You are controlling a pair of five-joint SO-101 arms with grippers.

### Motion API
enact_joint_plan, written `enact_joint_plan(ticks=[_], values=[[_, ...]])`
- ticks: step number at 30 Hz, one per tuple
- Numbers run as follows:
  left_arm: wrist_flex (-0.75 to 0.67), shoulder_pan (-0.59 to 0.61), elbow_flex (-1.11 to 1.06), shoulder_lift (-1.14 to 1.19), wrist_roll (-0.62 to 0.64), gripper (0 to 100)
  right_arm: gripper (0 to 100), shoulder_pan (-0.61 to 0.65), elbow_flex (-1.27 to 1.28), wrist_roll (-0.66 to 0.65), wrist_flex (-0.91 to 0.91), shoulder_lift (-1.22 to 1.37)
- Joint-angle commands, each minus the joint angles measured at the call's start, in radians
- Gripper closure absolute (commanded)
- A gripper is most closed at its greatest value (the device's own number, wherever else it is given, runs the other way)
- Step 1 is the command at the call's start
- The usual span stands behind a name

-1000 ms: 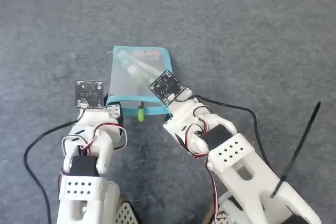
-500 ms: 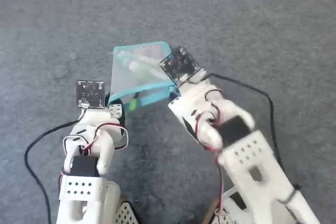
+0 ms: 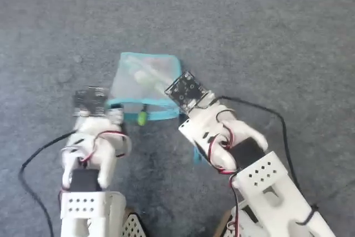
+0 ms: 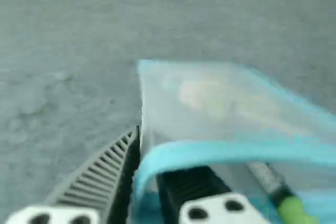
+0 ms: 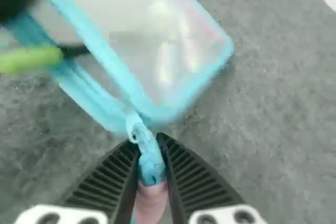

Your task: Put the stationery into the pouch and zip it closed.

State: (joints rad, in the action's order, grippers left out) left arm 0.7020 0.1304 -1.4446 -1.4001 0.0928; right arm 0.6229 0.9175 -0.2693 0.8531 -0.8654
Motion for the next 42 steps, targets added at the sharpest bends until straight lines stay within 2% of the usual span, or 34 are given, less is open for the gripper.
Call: enact_joint_plan(ticks=[1,5,11,16,19,21,26,29,31,34,37,42], values=[[0.009,-0.066,-0.035,-0.124,-0.006,99,98.3,-0.018,-0.023,-0.003,-0.027,-0.028],[0.02,-0.262,-0.091,-0.155,-0.086,99,98.3,-0.016,0.026,-0.006,-0.059,-0.015],[0.035,-0.281,-0.084,-0.153,-0.083,99,98.6,0.031,-0.026,0.0,0.035,-0.074],[0.034,-0.285,-0.085,-0.152,-0.081,99,98.6,0.268,-0.052,-0.009,0.084,-0.173],[0.031,-0.285,-0.093,-0.152,-0.081,99,98.7,0.417,-0.052,-0.063,0.076,-0.205],[0.031,-0.285,-0.093,-0.152,-0.081,99,98.7,0.46,-0.052,-0.087,0.076,-0.211],[0.023,-0.269,-0.09,-0.153,-0.08,99,98.1,0.357,-0.055,-0.086,0.11,-0.217],[0.008,-0.203,-0.087,-0.153,-0.064,99,97.0,0.282,-0.058,-0.091,0.162,-0.217],[0.011,-0.141,-0.067,-0.153,-0.035,99,92.0,0.252,-0.058,-0.092,0.208,-0.217],[0.012,-0.054,-0.045,-0.153,-0.018,99,81.4,0.249,-0.058,-0.098,0.268,-0.217],[0.009,0.003,-0.036,-0.153,0.003,99,72.6,0.251,-0.06,-0.169,0.305,-0.217],[0.011,0.017,-0.028,-0.157,0.003,99,68.4,0.308,-0.058,-0.209,0.34,-0.217]])
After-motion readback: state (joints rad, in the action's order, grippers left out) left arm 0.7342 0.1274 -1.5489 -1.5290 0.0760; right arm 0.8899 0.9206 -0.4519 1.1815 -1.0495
